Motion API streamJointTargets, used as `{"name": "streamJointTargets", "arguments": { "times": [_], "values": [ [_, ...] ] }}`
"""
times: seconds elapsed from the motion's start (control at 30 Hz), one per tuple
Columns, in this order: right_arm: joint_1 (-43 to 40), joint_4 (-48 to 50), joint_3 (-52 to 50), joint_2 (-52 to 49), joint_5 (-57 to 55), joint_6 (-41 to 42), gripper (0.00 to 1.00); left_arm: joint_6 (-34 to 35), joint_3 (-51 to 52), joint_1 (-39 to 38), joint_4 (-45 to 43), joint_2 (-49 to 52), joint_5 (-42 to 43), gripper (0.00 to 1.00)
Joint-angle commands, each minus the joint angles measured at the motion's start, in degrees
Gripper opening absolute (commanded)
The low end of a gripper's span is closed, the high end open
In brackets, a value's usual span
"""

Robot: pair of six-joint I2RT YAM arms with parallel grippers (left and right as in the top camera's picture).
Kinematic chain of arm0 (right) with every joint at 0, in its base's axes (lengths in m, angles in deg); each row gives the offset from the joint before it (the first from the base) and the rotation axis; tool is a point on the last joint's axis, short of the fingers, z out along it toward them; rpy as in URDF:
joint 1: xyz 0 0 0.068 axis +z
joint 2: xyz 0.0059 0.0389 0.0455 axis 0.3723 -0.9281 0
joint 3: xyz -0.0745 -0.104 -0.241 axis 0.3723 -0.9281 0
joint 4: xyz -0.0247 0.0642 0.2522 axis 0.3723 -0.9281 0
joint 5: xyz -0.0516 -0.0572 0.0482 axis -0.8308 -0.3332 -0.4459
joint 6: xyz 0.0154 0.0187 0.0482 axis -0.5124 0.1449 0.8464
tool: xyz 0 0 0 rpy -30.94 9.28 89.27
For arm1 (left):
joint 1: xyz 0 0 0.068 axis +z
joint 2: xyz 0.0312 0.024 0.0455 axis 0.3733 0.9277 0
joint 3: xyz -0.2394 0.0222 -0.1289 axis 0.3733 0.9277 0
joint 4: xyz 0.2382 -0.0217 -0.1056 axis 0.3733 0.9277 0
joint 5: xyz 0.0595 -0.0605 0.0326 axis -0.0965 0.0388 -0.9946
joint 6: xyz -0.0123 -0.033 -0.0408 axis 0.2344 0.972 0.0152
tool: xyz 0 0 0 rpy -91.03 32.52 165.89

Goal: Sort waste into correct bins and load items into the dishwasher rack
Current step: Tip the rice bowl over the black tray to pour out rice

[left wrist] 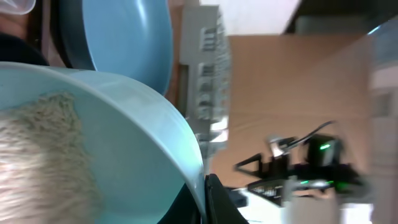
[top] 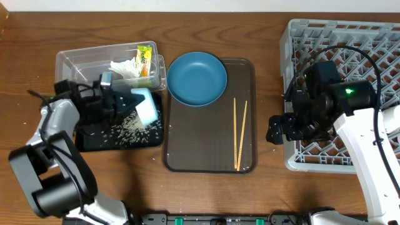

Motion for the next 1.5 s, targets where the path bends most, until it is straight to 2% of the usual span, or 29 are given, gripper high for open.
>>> {"name": "streamJointTargets", "arguments": {
  "times": [0.0, 0.27, 0.47, 1.13, 1.23, 1.3, 1.47],
  "values": [
    [0.5, -0.07, -0.13, 0.59, 0.46, 0.74, 0.99, -1.33, 0.59, 2.23, 2.03, 1.11, 6.34, 0.06],
    [0.5, -0.04, -0.13, 0.59, 0.46, 0.74, 0.99, 0.04, 0.59, 7.5, 7.74, 1.09, 6.34, 0.06],
    [0.5, -0.04, -0.13, 0.59, 0.46, 0.74, 0.99, 0.85, 0.59, 9.88, 8.48, 1.09, 6.32, 0.06],
    [0.5, -0.07, -0.13, 0.59, 0.46, 0.74, 0.99, 1.05, 0.59, 10.03, 8.46, 1.09, 6.29, 0.06],
    [0.5, -0.04, -0.13, 0.59, 0.46, 0.74, 0.99, 1.42, 0.57, 10.03, 7.19, 1.09, 2.75, 0.06],
    [0.5, -0.04, -0.13, 0.59, 0.46, 0.74, 0.99, 4.57, 0.57, 10.03, 6.93, 1.09, -0.92, 0.06],
    [0.5, -0.04, -0.13, 0.59, 0.46, 0.74, 0.99, 6.29, 0.57, 10.03, 6.62, 1.09, -1.6, 0.06]
  ]
}}
